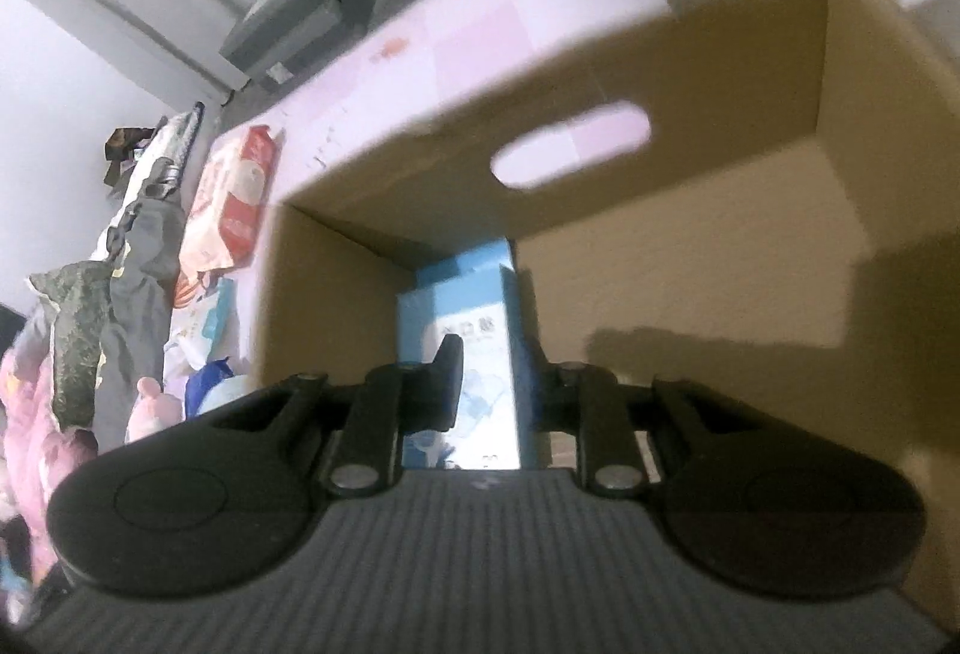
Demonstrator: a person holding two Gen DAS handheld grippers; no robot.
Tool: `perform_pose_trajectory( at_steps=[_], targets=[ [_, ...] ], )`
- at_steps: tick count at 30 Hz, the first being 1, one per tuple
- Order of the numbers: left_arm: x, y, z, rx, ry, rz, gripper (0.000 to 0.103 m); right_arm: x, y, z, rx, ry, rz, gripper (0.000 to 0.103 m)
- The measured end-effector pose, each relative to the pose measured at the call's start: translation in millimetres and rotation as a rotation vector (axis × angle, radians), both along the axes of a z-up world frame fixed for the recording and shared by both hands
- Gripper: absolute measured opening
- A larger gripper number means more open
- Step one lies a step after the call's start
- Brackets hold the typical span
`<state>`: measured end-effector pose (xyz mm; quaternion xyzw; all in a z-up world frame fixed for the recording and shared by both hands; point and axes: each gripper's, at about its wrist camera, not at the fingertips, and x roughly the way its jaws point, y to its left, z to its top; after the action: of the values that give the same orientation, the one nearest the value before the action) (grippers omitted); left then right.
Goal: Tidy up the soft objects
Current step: 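Move the right gripper to the white cotton-pad bag and grasp it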
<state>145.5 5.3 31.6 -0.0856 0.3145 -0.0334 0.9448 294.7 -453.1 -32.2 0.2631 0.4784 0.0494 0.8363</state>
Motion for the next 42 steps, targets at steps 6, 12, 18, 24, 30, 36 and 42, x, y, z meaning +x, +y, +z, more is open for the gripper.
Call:
perform_pose_trajectory(
  at_steps=[6, 12, 18, 24, 30, 36, 42],
  targets=[
    [-12, 18, 4, 0.015, -0.037, 0.031, 0.09, -12, 46, 60, -0.022, -0.131, 0.135, 0.023],
    [-16, 31, 7, 0.007, -0.067, 0.038, 0.09, 5, 130, 91, 0.071, -0.139, 0.327, 0.028],
    [-8, 43, 2, 0.008, -0.05, 0.083, 0.09, 36, 205, 88, 0.132, -0.07, 0.441, 0.029],
    [22, 47, -7, 0.019, -0.012, 0.13, 0.088, 85, 263, 55, 0.162, 0.046, 0.46, 0.031],
    [97, 59, 6, 0.034, 0.129, 0.179, 0.079, 141, 292, 21, 0.171, 0.139, 0.418, 0.034],
    [189, 83, -2, 0.03, 0.26, 0.156, 0.072, 193, 303, -11, 0.241, 0.201, 0.315, 0.046],
    [271, 99, -44, -0.111, 0.433, 0.124, 0.062, 219, 310, -56, 0.253, 0.302, 0.289, 0.046]
  ],
)
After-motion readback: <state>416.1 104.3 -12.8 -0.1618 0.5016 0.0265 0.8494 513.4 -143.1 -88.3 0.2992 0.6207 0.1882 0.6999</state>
